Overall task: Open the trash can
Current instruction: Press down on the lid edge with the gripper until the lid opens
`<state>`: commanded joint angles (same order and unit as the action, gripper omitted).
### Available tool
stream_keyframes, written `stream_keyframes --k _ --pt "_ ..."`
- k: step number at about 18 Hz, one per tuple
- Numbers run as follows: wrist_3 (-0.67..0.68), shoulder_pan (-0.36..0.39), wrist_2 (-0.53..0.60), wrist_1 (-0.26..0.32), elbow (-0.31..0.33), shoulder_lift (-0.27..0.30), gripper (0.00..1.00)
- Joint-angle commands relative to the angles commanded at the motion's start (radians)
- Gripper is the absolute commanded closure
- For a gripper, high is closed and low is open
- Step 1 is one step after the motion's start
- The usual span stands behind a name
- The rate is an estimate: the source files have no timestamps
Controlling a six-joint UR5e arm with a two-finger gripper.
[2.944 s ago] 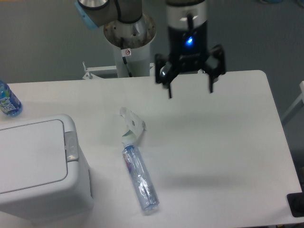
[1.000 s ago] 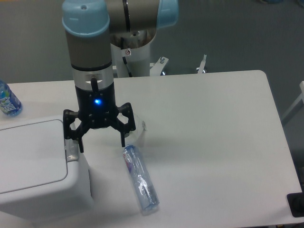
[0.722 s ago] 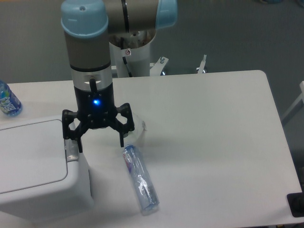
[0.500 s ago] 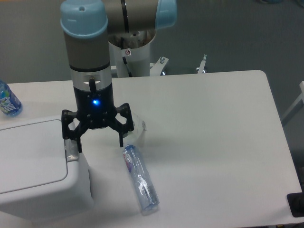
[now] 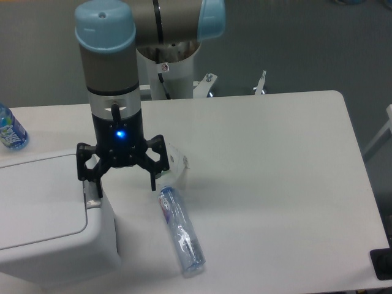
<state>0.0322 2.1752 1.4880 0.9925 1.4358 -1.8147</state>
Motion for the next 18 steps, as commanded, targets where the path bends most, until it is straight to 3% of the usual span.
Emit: stream_keyframes --k 12,18 --pt "0.0 0.0 0.0 0.0 0.006 0.0 0.0" --pt "-0.003 0.011 0.003 0.0 -0.044 0.009 0.0"
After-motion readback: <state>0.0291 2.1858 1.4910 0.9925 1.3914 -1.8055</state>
